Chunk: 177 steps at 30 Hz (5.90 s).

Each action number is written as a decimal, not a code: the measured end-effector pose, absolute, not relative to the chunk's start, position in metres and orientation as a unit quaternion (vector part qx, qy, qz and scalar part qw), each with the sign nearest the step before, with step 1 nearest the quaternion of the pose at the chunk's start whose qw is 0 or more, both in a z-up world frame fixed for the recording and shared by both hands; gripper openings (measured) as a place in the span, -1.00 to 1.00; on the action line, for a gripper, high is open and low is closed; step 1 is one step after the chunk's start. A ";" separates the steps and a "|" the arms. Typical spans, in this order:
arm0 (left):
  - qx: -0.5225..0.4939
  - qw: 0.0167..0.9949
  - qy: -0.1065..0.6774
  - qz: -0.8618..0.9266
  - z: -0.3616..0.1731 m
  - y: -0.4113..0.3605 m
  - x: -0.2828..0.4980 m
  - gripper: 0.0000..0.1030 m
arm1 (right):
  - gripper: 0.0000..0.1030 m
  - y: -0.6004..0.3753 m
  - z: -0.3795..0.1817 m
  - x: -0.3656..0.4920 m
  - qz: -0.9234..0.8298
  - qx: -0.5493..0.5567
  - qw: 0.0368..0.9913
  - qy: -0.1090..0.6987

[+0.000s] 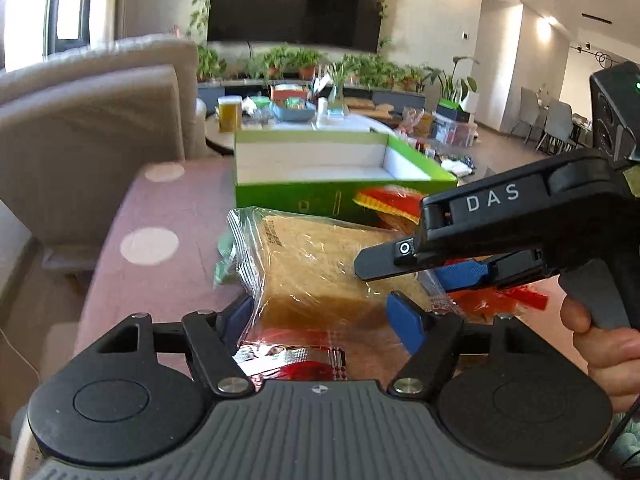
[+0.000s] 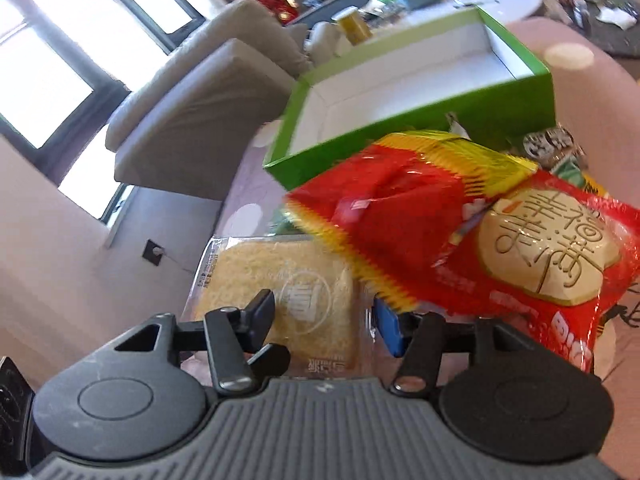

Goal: Organize snacks
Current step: 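Grasp the bagged bread loaf with the left tool and lift it, then carry the bread loaf into the green box and open the left tool, then grasp the red-and-yellow chip bag with the left tool and lift it, then lower the chip bag into the green box beside the bread, release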

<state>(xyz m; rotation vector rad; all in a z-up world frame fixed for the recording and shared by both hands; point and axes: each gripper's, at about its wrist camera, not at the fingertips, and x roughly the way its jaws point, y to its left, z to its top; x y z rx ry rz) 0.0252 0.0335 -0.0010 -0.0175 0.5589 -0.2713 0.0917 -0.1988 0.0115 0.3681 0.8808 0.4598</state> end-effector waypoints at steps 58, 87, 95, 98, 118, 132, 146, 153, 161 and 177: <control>0.014 0.940 0.317 -0.127 -0.008 0.012 0.225 0.44 | -0.03 -0.201 0.012 0.270 0.240 0.143 0.874 0.399; -0.002 0.951 0.286 -0.118 0.024 0.011 0.079 0.74 | 0.39 -0.226 0.019 0.184 0.303 0.065 0.854 0.419; -0.015 0.934 0.324 -0.148 0.010 -0.006 0.062 0.74 | 0.75 -0.227 0.004 0.197 0.297 0.074 0.848 0.433; -0.001 0.928 0.339 -0.153 0.002 -0.016 0.061 0.74 | 0.80 -0.223 0.004 0.198 0.308 0.067 0.839 0.443; 0.039 0.937 0.335 -0.089 -0.008 -0.001 0.073 0.24 | 0.54 -0.237 0.006 0.178 0.333 0.077 0.819 0.461; 0.051 0.929 0.343 -0.128 -0.015 -0.017 0.097 0.31 | 0.75 -0.234 -0.016 0.207 0.331 0.142 0.781 0.511; 0.045 0.940 0.314 -0.128 0.000 -0.004 0.087 0.20 | 0.05 -0.232 0.022 0.166 0.351 0.087 0.822 0.441; 0.049 0.941 0.306 -0.132 0.007 -0.008 0.085 0.20 | 0.05 -0.236 0.032 0.155 0.352 0.088 0.833 0.418; 0.079 0.943 0.295 -0.135 0.018 -0.013 0.095 0.20 | 0.05 -0.239 0.037 0.155 0.354 0.104 0.837 0.405; 0.102 0.944 0.273 -0.155 0.048 -0.025 0.175 0.20 | 0.05 -0.246 0.059 0.217 0.331 0.140 0.858 0.366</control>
